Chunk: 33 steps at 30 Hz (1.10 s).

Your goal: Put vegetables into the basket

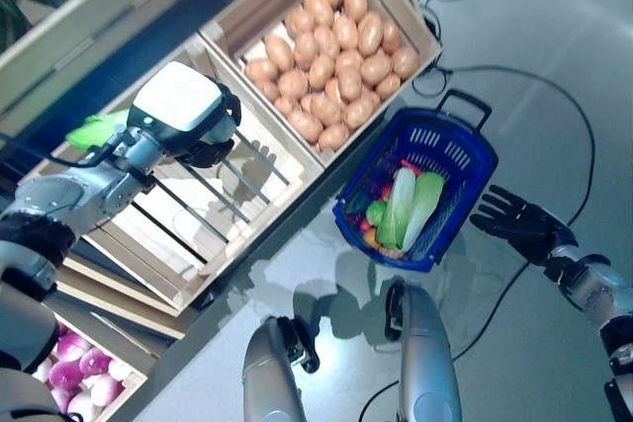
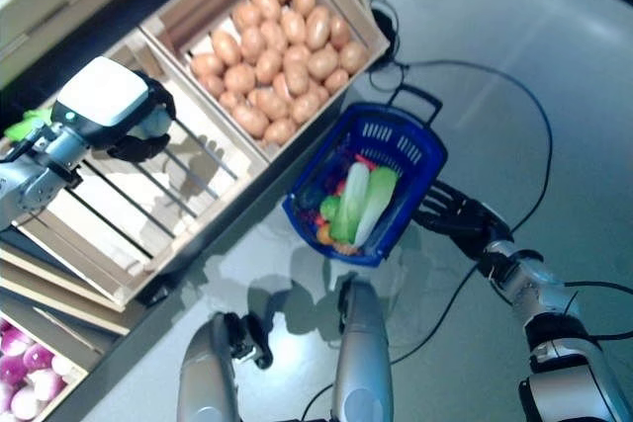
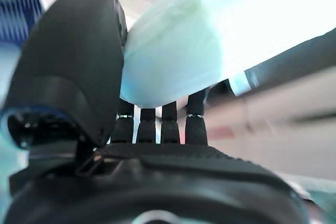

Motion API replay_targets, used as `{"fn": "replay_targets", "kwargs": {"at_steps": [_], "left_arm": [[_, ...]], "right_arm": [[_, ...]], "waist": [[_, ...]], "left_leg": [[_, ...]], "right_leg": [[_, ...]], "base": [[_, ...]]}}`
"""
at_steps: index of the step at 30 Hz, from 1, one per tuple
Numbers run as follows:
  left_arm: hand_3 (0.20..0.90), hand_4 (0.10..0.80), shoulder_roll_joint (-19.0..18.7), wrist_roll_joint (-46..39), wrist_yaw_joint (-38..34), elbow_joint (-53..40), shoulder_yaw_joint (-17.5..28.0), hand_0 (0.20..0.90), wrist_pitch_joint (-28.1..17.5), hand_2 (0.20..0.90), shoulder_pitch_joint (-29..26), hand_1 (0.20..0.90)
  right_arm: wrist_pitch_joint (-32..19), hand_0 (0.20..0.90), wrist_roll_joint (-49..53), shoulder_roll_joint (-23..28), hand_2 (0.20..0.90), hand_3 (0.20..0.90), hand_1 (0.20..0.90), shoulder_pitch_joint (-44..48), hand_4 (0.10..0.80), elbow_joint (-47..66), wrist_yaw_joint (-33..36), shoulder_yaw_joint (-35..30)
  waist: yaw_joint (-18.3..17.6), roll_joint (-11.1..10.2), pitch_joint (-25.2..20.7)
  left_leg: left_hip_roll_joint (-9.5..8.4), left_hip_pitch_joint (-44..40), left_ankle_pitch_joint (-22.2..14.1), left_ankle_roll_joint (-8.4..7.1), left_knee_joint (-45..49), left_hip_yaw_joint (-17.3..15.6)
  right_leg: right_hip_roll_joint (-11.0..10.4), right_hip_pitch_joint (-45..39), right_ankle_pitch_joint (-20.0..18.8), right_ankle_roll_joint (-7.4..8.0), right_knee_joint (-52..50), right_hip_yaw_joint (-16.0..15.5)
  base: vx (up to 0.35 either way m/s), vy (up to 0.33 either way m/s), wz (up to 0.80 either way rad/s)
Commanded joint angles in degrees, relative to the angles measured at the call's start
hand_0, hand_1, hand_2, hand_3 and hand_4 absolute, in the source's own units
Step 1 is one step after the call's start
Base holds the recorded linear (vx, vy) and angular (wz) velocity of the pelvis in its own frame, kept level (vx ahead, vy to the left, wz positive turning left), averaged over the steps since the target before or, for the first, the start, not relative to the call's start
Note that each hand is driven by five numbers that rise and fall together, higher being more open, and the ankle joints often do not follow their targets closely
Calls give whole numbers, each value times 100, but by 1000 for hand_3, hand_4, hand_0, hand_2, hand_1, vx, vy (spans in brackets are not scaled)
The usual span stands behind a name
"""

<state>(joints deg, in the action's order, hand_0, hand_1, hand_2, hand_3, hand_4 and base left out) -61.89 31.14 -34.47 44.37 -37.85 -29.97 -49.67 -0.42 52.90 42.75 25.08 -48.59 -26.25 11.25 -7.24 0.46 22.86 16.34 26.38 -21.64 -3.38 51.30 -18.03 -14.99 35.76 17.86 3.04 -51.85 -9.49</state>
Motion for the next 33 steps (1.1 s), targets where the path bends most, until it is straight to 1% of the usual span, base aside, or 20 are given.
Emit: {"fn": "replay_targets", "kwargs": {"at_steps": [1,2,4,5,6,8,9,11,13,14,15,16,17,18,19,22,26,30,33], "left_arm": [[300,400,319,-1137,-293,-423,1138,300,-465,300,563,300],[300,400,540,-1429,-44,-562,1383,300,-567,300,769,300],[300,400,800,-1738,247,-770,1638,300,-619,300,1090,300],[300,400,1137,-1950,530,-986,1866,300,-743,300,1468,300],[300,400,1297,-2182,697,-1138,1977,300,-778,300,1699,300],[300,400,1628,-2616,1029,-1506,2218,300,-660,300,2104,300],[300,400,1838,-2918,1225,-1654,2341,300,-667,300,2301,300],[300,400,2221,-3413,1327,-1926,2476,300,-666,300,2599,300],[300,400,2773,-4091,1547,-2117,2616,300,-694,300,2848,300],[300,400,3044,-4254,1601,-2174,2618,300,-767,300,2976,300],[300,400,3245,-4300,1616,-2222,2613,300,-804,300,3064,300],[300,400,3247,-4300,1617,-2225,2615,300,-803,300,3068,300],[300,400,3432,-4313,1664,-2303,2609,300,-900,300,3157,300],[300,400,3690,-4365,1670,-2517,2536,300,-882,300,3301,300],[300,400,3920,-4698,1769,-2717,2489,300,-800,300,3400,300],[300,400,4192,-5086,1938,-2862,2370,300,-781,300,3423,300],[300,400,4348,-5417,2095,-3156,2166,300,-550,300,3383,300],[300,400,4361,-5336,2242,-3307,1988,300,-377,300,3420,300],[300,400,4268,-5271,2339,-3293,1880,300,-338,300,3410,300]], "right_arm": [[-501,900,-281,-335,900,900,900,-205,800,505,100,-259],[-498,900,-340,-437,900,900,900,-264,800,610,42,-259],[-549,900,-534,-575,900,900,900,-402,800,742,106,-271],[-865,900,-1018,-731,900,900,900,-578,800,946,516,-226],[-911,900,-1214,-797,900,900,900,-666,800,1154,883,-166],[-1136,900,-1763,-938,900,900,900,-870,800,1709,1270,-54],[-1231,900,-1855,-1033,900,900,900,-969,800,1996,1205,-2],[-1169,900,-2204,-1201,900,900,900,-1143,800,2444,1386,59],[-1118,900,-2353,-1406,900,900,900,-1197,800,2643,1422,96],[-1048,900,-2273,-1520,900,900,900,-1196,800,2676,1500,122],[-935,900,-2164,-1589,900,900,900,-1184,800,2721,1568,137],[-933,900,-2163,-1587,900,900,900,-1187,800,2724,1569,138],[-719,900,-1820,-1700,900,900,900,-1201,800,2776,1467,129],[-574,900,-1568,-1872,900,900,900,-1240,800,2897,1260,111],[-378,900,-1216,-2022,900,900,900,-1311,800,3056,882,149],[-320,900,-1255,-2148,900,900,900,-1256,800,3149,511,332],[-171,900,-1278,-2063,900,900,900,-1100,800,3353,539,538],[62,900,-1179,-1943,900,900,900,-1101,800,3592,548,586],[149,900,-1067,-1842,900,900,900,-1185,800,3690,445,598]], "waist": [[165,-52,-864],[194,-76,-945],[231,-101,-1061],[288,-137,-1206],[310,-149,-1284],[331,-180,-1410],[337,-188,-1471],[342,-202,-1567],[374,-240,-1653],[396,-259,-1699],[415,-271,-1723],[415,-270,-1720],[441,-287,-1751],[478,-319,-1802],[518,-341,-1838],[600,-383,-1884],[668,-445,-1930],[650,-465,-1938],[624,-447,-1948]], "left_leg": [[-273,-578,756,296,-1342,-49],[-334,-833,816,278,-1580,-98],[-414,-1167,911,245,-1897,-139],[-475,-1471,1009,203,-2191,-177],[-525,-1668,1076,181,-2384,-195],[-619,-2009,1184,152,-2745,-231],[-676,-2189,1263,140,-2980,-235],[-787,-2513,1386,133,-3418,-245],[-880,-2778,1503,134,-3800,-212],[-912,-2912,1575,131,-4020,-197],[-946,-3007,1641,125,-4194,-171],[-948,-3016,1647,125,-4205,-172],[-979,-3097,1709,119,-4364,-131],[-1020,-3206,1748,130,-4565,-88],[-1066,-3306,1814,137,-4801,-30],[-1128,-3489,1973,123,-5264,80],[-1155,-3576,2067,112,-5624,187],[-1150,-3554,2042,116,-5630,184],[-1160,-3544,2020,130,-5630,191]], "right_leg": [[-122,-1357,-776,-51,1654,-306],[-48,-1636,-813,-43,1934,-392],[76,-2019,-872,-32,2309,-493],[211,-2386,-942,-30,2696,-591],[301,-2604,-996,-27,2931,-625],[459,-2985,-1089,-19,3381,-648],[524,-3168,-1145,-10,3613,-657],[616,-3489,-1264,22,4033,-662],[682,-3781,-1438,56,4437,-679],[721,-3901,-1519,70,4601,-688],[742,-3986,-1587,83,4732,-694],[742,-3994,-1591,84,4739,-695],[765,-4065,-1656,99,4860,-680],[809,-4148,-1709,113,5005,-640],[850,-4234,-1790,131,5188,-614],[914,-4393,-1954,179,5522,-652],[975,-4420,-2039,214,5685,-680],[993,-4356,-2063,228,5685,-652],[1002,-4352,-2075,232,5685,-641]], "base": [[138,-67,-4],[147,-68,-6],[185,-88,0],[233,-113,3],[235,-109,-2],[151,-63,-2],[119,-46,-3],[99,-34,-13],[64,-46,-4],[47,-51,5],[42,-34,7],[20,-29,10],[25,-46,7],[28,-77,6],[27,-83,5],[9,-69,9],[-9,-61,27],[-17,-17,19],[14,2,11]]}}
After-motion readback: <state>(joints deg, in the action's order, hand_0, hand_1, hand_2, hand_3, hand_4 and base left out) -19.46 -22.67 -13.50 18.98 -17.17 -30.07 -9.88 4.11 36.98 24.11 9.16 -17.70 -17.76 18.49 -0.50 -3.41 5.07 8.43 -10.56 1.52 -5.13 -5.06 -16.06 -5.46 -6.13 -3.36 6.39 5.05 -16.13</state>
